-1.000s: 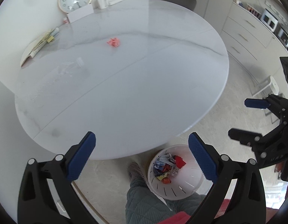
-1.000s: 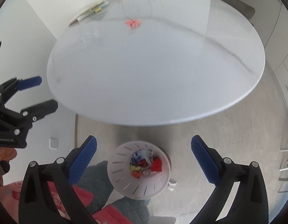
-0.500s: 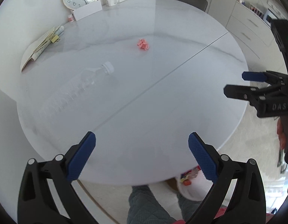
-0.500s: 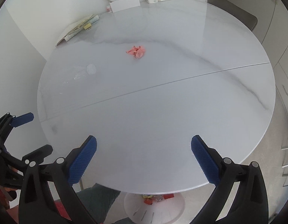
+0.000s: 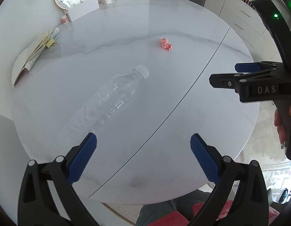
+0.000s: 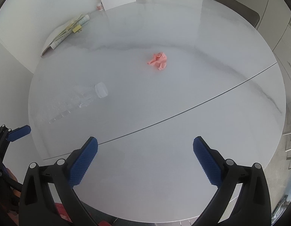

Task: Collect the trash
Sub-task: 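Move both tools back over the table toward the pink crumpled paper, then grasp the pink crumpled paper with the right tool while the left tool grasps the clear plastic bottle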

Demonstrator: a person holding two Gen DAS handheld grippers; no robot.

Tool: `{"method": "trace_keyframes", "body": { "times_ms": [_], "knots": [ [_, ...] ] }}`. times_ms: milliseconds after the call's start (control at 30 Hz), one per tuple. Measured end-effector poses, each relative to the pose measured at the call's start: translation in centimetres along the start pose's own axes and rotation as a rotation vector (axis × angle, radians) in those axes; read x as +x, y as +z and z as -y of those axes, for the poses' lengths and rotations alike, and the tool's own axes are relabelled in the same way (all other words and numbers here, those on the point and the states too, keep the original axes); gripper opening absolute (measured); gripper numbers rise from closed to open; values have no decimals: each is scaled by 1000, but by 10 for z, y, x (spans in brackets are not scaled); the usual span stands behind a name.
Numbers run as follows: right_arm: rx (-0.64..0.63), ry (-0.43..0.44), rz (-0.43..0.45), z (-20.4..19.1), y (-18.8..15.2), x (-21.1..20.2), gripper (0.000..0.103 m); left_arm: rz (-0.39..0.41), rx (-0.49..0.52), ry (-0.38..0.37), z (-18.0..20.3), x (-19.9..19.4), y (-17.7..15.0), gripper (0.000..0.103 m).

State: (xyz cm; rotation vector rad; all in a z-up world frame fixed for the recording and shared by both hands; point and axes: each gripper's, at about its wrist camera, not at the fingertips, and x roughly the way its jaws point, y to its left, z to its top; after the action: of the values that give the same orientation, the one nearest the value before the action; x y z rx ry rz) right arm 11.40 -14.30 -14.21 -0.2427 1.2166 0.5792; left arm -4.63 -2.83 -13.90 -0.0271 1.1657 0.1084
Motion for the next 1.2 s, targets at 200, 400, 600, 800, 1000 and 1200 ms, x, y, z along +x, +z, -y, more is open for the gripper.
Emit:
{"method": "trace_keyframes", "body": {
  "times_ms": [200, 400, 600, 800, 1000, 1200],
  "knots": [
    [23, -10, -3, -4, 6, 6, 100, 6, 4, -1, -15, -2, -7, 95],
    [19, 2, -18, -12, 18, 17, 100, 13, -39, 15, -35, -5, -6, 95],
    [-37, 15, -43, -19, 49, 43, 100, 20, -103, 56, -51, -3, 2, 95],
    [-61, 14, -69, 0, 103, 82, 100, 30, -167, 95, -62, -3, 26, 95],
    [-109, 14, -128, 15, 140, 127, 82, -19, -216, 93, -72, 14, 39, 95],
    [-192, -12, -158, 12, 147, 145, 47, -52, -167, 80, -75, 29, 50, 95]
  ]
}}
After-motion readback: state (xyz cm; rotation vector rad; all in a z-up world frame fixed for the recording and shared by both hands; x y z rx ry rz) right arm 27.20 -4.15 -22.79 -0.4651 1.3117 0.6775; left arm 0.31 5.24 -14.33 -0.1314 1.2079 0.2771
